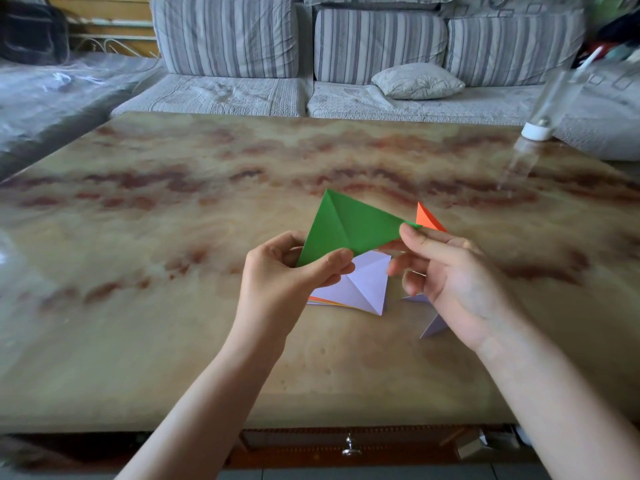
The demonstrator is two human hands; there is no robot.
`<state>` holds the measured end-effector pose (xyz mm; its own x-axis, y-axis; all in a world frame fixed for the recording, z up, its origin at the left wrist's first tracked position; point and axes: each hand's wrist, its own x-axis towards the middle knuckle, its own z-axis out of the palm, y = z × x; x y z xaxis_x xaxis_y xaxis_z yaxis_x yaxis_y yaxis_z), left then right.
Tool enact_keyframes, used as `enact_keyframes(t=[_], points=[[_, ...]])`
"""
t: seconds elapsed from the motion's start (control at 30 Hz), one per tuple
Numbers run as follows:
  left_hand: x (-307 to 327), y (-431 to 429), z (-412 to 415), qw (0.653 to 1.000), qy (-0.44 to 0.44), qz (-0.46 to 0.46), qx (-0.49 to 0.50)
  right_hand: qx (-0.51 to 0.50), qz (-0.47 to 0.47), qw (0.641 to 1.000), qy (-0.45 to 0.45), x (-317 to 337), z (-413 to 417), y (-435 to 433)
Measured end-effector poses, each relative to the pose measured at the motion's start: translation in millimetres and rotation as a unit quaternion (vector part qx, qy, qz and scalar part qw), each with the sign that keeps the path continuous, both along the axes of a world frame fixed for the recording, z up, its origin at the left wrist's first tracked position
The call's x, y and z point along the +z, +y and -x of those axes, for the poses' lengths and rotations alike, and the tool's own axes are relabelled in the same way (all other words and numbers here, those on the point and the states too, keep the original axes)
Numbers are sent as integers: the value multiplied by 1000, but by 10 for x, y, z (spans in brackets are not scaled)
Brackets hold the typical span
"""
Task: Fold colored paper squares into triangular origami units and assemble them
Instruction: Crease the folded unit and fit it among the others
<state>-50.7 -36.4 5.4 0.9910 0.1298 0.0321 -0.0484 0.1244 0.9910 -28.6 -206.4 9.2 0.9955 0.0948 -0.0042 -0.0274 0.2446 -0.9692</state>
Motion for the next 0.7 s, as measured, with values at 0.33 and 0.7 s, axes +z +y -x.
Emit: enact_keyframes(t=[0.33,0.7], points=[[-9,20,9,1000,10,16,4,29,-18,999,13,-4,31,34],[-6,-27,38,1000,-6,-30,-6,-62,107,992,-26,-80,108,243]])
